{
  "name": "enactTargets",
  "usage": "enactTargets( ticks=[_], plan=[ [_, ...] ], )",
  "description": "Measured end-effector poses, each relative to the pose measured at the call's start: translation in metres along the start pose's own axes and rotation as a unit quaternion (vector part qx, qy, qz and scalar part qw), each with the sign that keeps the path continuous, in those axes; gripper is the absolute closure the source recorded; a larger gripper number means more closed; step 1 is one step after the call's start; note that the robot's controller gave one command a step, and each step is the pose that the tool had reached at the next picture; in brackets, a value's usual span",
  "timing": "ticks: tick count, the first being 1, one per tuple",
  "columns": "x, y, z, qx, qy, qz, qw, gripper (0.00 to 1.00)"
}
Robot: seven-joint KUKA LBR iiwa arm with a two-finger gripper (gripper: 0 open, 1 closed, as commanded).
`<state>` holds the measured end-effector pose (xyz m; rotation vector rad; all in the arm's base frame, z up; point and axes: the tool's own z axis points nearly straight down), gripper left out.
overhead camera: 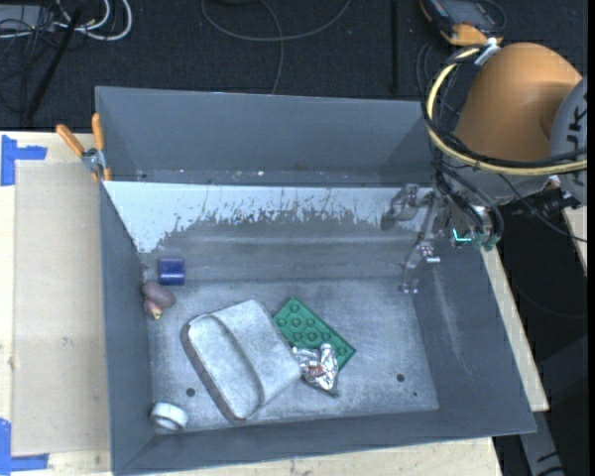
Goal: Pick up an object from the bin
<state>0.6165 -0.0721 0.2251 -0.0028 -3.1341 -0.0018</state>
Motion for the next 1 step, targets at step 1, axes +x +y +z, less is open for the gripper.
enactTargets(
  ticks=[1],
  plan=[
    [0.0385, 0.0922, 0.1011, -0.001, 0.0013, -0.059, 0.9983, 0.00]
  ],
)
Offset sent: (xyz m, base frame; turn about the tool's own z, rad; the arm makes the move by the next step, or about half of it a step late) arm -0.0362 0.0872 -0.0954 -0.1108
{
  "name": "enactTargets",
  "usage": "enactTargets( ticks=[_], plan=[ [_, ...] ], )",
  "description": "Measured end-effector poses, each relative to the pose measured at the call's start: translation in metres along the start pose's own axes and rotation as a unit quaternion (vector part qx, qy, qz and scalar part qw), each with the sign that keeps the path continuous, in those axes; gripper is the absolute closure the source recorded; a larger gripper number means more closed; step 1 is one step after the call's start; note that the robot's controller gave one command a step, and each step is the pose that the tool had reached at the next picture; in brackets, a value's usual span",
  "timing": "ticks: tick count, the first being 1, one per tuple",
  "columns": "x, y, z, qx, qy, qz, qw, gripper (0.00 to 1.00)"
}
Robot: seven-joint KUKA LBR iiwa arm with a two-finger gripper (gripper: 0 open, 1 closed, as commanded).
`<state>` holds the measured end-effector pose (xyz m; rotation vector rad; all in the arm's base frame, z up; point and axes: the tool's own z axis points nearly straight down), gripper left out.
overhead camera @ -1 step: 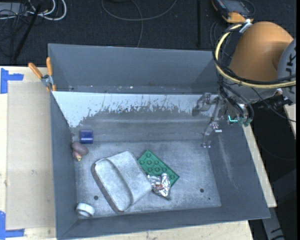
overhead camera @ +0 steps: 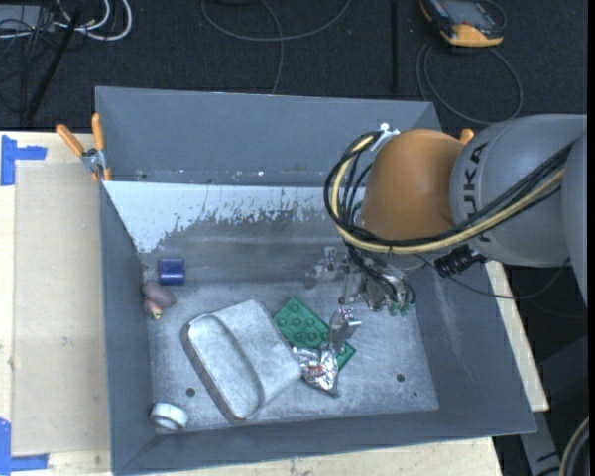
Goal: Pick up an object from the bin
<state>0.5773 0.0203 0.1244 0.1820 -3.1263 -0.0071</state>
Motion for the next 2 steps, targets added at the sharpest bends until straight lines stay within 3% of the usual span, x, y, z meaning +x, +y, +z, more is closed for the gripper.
enactTargets(
  ticks=[1, 2],
  plan=[
    [-0.015, 0.004, 0.049, 0.004, -0.0020, 0.075, 0.9972, 0.00],
    [0.009, 0.038, 0.048, 0.003, -0.0116, 0.161, 0.9869, 0.00]
  ],
)
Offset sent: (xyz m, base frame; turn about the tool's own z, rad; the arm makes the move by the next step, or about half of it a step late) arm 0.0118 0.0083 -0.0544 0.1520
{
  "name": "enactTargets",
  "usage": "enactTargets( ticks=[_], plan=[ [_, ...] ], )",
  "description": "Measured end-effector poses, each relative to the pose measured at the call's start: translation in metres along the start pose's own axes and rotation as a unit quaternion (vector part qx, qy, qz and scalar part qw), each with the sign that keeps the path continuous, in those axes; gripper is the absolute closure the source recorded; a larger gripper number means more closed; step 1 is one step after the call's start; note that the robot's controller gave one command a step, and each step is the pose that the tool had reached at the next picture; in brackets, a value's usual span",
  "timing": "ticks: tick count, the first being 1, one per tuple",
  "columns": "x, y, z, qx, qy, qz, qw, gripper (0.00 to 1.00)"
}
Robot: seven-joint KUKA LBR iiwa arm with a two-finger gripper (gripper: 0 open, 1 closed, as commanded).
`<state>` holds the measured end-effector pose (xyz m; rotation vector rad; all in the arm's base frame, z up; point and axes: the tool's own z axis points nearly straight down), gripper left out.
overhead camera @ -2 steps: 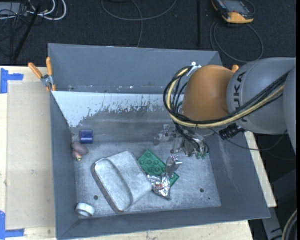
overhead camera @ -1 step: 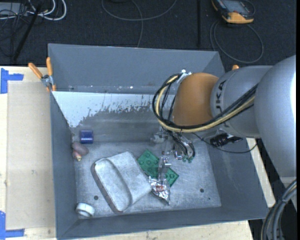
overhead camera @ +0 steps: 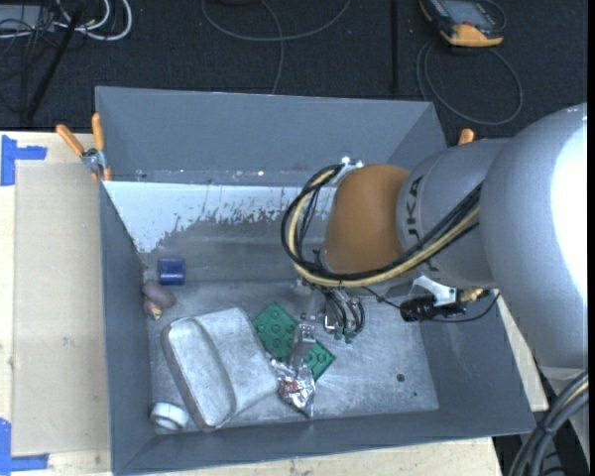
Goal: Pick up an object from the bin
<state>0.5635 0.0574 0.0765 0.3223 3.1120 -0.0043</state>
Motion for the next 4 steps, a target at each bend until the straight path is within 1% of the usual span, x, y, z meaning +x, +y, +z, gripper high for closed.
enactTargets(
  ticks=[1, 2, 3, 4],
  plan=[
    [0.001, 0.002, -0.002, -0.001, 0.0045, -0.001, 1.0000, 1.00],
    [-0.008, -0.028, -0.217, -0.002, 0.0016, -0.167, 0.9860, 1.00],
    [-0.007, -0.028, -0.213, -0.002, 0.0054, -0.167, 0.9859, 1.00],
    [-0.007, -0.028, -0.213, -0.002, 0.0054, -0.168, 0.9858, 1.00]
  ],
)
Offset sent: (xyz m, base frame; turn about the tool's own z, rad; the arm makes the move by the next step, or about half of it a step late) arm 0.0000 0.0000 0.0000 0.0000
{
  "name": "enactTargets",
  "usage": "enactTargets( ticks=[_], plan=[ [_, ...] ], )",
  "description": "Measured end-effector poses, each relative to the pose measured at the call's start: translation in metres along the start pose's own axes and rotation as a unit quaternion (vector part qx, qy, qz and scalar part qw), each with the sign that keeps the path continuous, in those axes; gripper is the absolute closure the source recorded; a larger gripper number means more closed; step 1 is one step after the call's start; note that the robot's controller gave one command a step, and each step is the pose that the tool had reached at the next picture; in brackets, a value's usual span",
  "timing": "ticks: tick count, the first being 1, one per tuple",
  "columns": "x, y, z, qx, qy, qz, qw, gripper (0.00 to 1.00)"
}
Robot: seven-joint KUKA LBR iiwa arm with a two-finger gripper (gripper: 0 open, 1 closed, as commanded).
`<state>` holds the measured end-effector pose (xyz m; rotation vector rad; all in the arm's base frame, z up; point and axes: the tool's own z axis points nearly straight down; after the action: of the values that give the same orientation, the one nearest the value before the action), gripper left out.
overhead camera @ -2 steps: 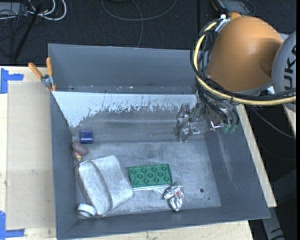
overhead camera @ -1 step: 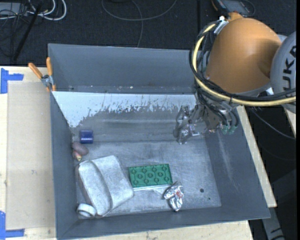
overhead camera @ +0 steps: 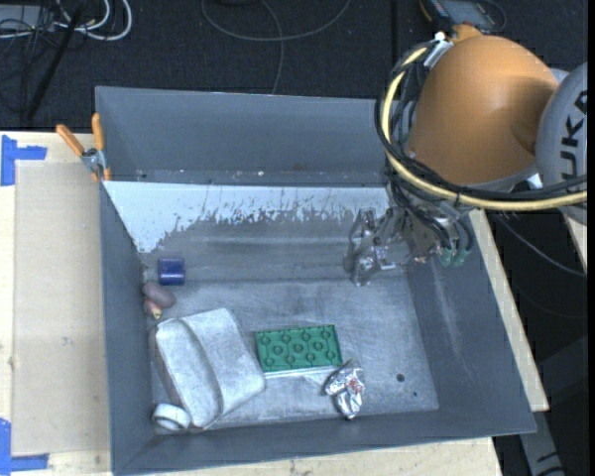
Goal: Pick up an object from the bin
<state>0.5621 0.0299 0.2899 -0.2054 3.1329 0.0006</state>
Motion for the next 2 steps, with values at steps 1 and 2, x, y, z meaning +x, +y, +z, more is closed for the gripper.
enactTargets(
  ticks=[1, 2],
  plan=[
    [-0.0012, 0.0016, 0.0648, 0.000, 0.0042, 0.048, 0.9988, 1.00],
    [-0.0023, 0.0019, 0.0615, 0.000, 0.0012, 0.047, 0.9989, 0.00]
  ],
)
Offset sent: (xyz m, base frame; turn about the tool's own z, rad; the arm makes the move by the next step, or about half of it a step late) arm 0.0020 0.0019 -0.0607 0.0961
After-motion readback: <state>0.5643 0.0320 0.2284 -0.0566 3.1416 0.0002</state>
